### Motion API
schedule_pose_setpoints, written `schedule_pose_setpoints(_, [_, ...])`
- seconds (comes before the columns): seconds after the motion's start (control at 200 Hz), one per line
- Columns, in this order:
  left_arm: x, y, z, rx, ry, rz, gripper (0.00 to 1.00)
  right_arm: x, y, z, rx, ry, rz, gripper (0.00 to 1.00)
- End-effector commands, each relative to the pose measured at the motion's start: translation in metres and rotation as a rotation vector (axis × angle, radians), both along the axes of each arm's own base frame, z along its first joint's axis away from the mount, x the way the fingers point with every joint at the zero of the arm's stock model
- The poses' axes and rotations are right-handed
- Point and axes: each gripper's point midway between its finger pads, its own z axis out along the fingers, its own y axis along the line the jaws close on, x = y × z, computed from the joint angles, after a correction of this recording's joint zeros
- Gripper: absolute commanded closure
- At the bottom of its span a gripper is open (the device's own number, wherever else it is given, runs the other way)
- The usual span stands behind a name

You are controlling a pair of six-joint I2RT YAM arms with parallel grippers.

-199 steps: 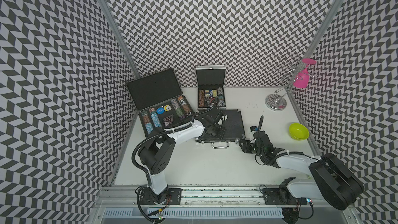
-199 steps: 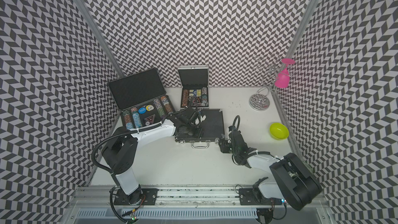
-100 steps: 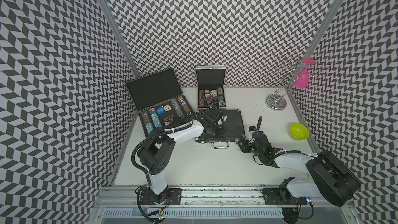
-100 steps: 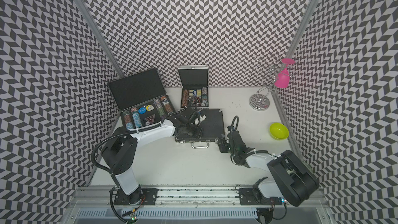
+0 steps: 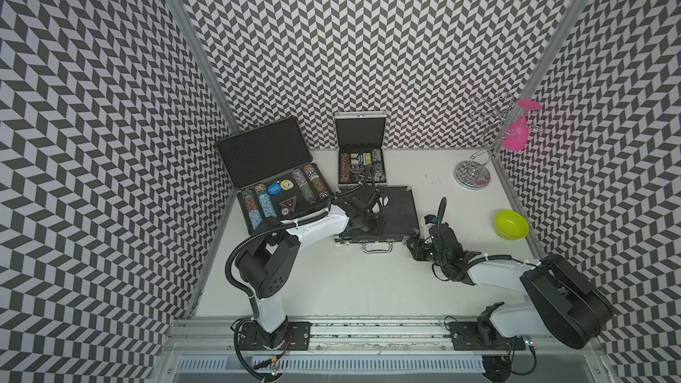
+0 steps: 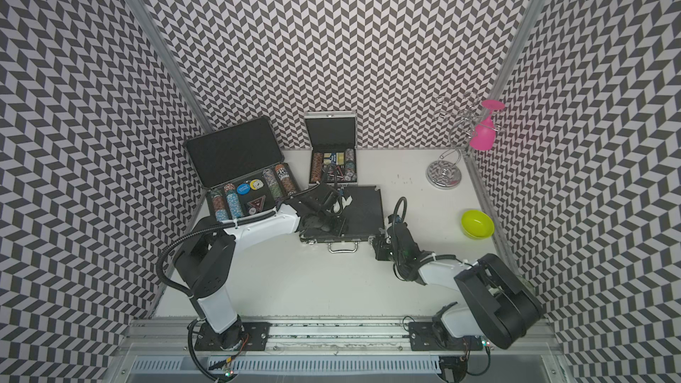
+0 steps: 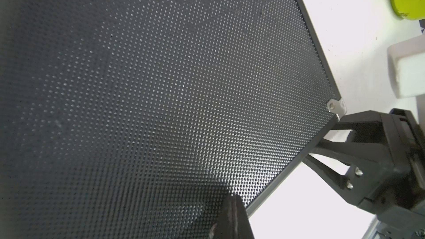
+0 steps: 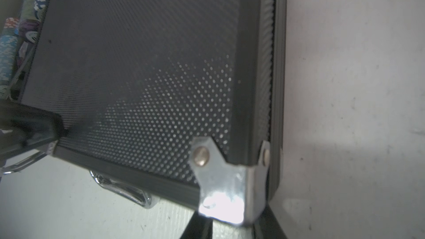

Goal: Close the poker set cases
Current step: Fasten the fastener on the poker set case.

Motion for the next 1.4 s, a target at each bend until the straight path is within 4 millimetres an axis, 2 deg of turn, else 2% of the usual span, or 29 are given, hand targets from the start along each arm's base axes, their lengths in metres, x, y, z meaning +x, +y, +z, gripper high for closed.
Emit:
schedule_pose_setpoints(0.0, [-0.031, 0.045, -0.055, 0.207, 0.161, 0.011, 1.00, 0.010, -0.021, -0.007, -0.072, -0.004, -0.105, 0.71])
schedule_pose_setpoints(0.165, [-0.034, 0.046, -0.056, 0.204, 0.167, 0.009, 1.00, 0.009, -0.025, -0.004, -0.066, -0.019, -0.128, 0.78])
schedule_pose_setpoints(0.4, [-0.040, 0.049, -0.059, 0.199, 0.181, 0.003, 1.00, 0.010, -0.027, -0.011, -0.083, -0.004, -0.134, 0.87])
schedule_pose_setpoints(0.521, [-0.043, 0.050, -0.061, 0.192, 0.188, 0.005, 1.00, 0.009, -0.026, -0.013, -0.085, 0.003, -0.128, 0.88])
schedule_pose_setpoints(0.601, [-0.044, 0.050, -0.060, 0.191, 0.187, 0.007, 1.00, 0.009, -0.024, -0.008, -0.076, -0.012, -0.116, 0.88])
schedule_pose_setpoints(0.691, [-0.043, 0.050, -0.058, 0.192, 0.181, 0.007, 1.00, 0.007, -0.021, 0.003, -0.043, -0.041, -0.102, 0.82])
schedule_pose_setpoints(0.846, [-0.039, 0.048, -0.054, 0.193, 0.171, 0.007, 1.00, -0.002, -0.014, 0.009, 0.001, -0.037, -0.056, 0.51])
schedule_pose_setpoints(0.936, [-0.037, 0.048, -0.052, 0.194, 0.165, 0.009, 1.00, -0.006, -0.015, 0.003, 0.004, -0.010, -0.055, 0.43])
schedule_pose_setpoints(1.061, [-0.031, 0.043, -0.042, 0.184, 0.143, 0.012, 1.00, -0.006, -0.015, 0.000, -0.002, -0.002, -0.056, 0.36])
schedule_pose_setpoints(1.176, [-0.022, 0.027, -0.016, 0.144, 0.098, 0.003, 1.00, -0.007, -0.014, -0.001, -0.003, -0.002, -0.048, 0.32])
schedule_pose_setpoints(1.322, [-0.008, 0.006, 0.018, 0.100, 0.032, 0.007, 1.00, -0.014, -0.019, -0.007, -0.005, 0.031, -0.072, 0.34])
schedule_pose_setpoints(1.397, [0.000, 0.006, 0.019, 0.120, 0.016, 0.022, 1.00, -0.019, -0.023, -0.007, 0.003, 0.038, -0.088, 0.36])
